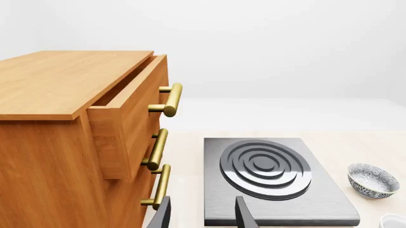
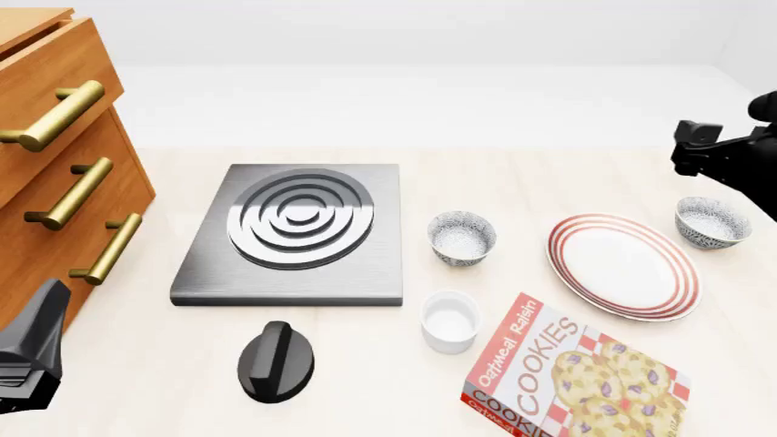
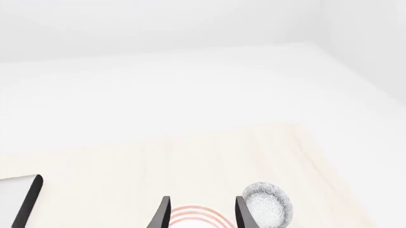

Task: Pick the akita bowl next to the plate and place it on the plate.

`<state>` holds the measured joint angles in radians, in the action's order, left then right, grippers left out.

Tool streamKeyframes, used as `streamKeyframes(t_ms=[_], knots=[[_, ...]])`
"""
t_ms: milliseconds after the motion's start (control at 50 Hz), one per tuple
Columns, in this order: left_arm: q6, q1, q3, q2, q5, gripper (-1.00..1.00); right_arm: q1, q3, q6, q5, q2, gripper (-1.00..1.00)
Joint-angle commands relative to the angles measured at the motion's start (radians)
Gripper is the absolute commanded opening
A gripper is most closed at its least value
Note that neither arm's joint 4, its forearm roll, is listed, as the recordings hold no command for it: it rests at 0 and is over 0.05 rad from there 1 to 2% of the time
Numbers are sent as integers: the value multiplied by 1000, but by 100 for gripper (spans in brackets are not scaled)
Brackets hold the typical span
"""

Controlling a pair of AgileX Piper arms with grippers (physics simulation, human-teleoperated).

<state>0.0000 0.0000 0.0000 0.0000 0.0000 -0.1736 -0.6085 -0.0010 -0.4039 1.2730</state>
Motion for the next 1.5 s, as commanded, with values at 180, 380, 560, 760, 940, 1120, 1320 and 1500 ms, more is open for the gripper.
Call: streamKeyframes(t_ms=[180, 380, 560, 760, 940, 1120, 1320, 1500], knots=[[0, 0, 0, 0, 0, 100, -45, -77, 30, 29, 100, 100], [0, 0, 0, 0, 0, 100, -63, -113, 50, 47, 137, 100], [0, 0, 0, 0, 0, 100, -75, -138, 62, 59, 162, 100], [0, 0, 0, 0, 0, 100, -91, -178, 79, 86, 189, 100], [0, 0, 0, 0, 0, 100, -107, -211, 94, 99, 226, 100], [0, 0, 0, 0, 0, 100, -122, -226, 98, 93, 258, 100], [0, 0, 0, 0, 0, 100, -139, -253, 107, 99, 289, 100], [0, 0, 0, 0, 0, 100, -153, -271, 116, 101, 320, 100]])
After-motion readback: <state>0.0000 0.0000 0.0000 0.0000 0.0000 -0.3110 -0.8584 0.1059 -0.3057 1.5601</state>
